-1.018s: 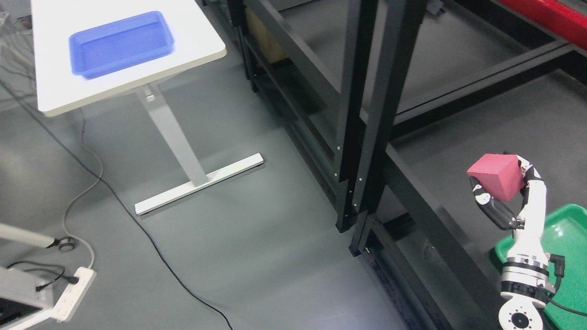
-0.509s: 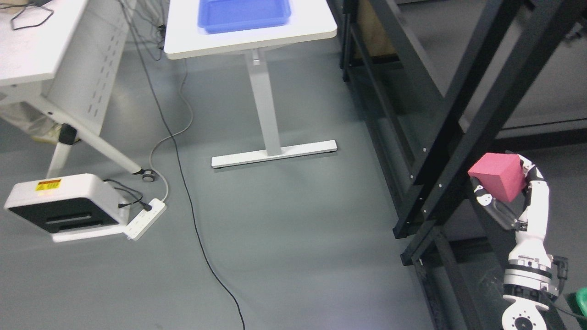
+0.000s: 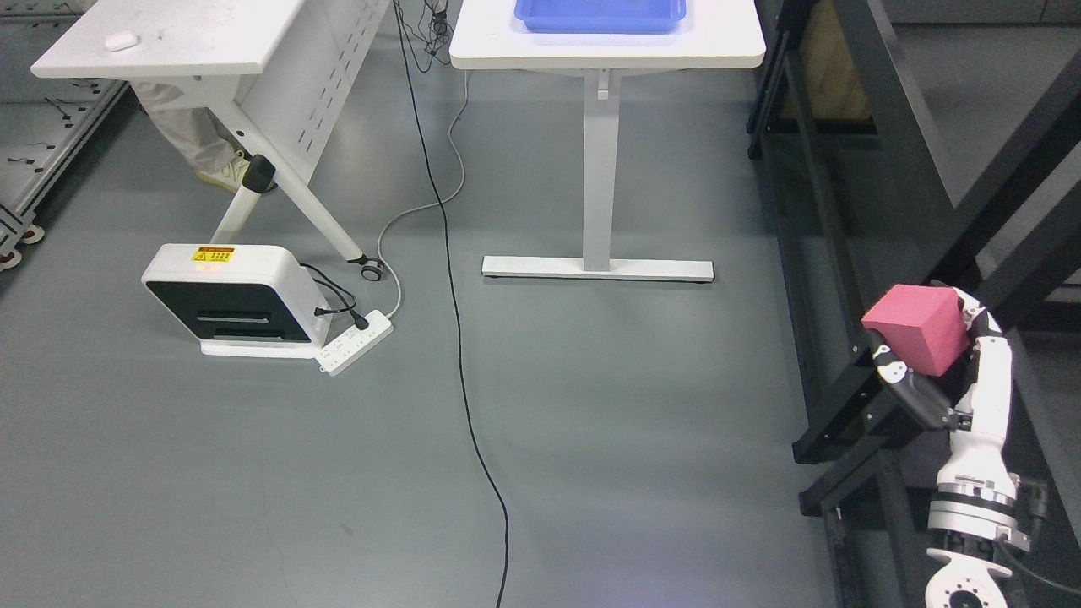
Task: Pick pink block from left shelf to tray
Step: 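Carry the pink cube in the right hand toward the blue tray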
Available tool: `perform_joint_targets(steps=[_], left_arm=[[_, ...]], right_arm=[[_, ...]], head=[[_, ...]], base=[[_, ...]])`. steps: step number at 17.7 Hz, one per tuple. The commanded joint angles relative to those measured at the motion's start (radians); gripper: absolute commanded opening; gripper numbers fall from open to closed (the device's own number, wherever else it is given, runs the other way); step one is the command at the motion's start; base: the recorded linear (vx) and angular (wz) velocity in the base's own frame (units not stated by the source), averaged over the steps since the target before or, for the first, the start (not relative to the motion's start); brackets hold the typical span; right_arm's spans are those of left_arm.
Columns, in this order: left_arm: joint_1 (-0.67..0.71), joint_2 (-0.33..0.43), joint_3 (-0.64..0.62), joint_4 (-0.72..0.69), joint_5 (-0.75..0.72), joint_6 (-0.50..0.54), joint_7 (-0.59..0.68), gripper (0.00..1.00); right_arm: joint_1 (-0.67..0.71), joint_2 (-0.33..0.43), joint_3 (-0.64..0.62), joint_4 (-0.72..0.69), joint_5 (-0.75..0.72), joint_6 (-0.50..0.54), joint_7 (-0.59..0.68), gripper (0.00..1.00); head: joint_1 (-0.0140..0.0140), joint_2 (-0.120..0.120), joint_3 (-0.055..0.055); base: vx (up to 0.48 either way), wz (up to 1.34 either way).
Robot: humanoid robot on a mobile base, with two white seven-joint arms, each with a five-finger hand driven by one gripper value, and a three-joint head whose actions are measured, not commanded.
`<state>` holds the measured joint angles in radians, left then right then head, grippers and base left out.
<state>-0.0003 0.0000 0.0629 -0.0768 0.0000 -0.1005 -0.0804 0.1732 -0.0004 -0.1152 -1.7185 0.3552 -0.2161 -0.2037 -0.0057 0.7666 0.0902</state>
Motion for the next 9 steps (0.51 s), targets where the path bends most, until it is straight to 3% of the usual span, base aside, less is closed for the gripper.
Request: perform_joint_targets(steps=[1,9], left_arm=[[0.009,0.017,0.0,0.0,-0.002,-0.001,0.001,1.0],[0.009,0.017,0.0,0.0,-0.002,-0.001,0.001,1.0]], right_arm=[[0.005,-0.017,0.002,-0.001,-0.001,-0.003,-0.003,0.1],[0.009,-0.017,0.003,-0.001,-0.001,-0.005,-0.002,0.1]], head=[[0.0,0.0,0.0],[0.0,0.0,0.0]], base=[[-0.017,0.01],[0.032,-0.02]])
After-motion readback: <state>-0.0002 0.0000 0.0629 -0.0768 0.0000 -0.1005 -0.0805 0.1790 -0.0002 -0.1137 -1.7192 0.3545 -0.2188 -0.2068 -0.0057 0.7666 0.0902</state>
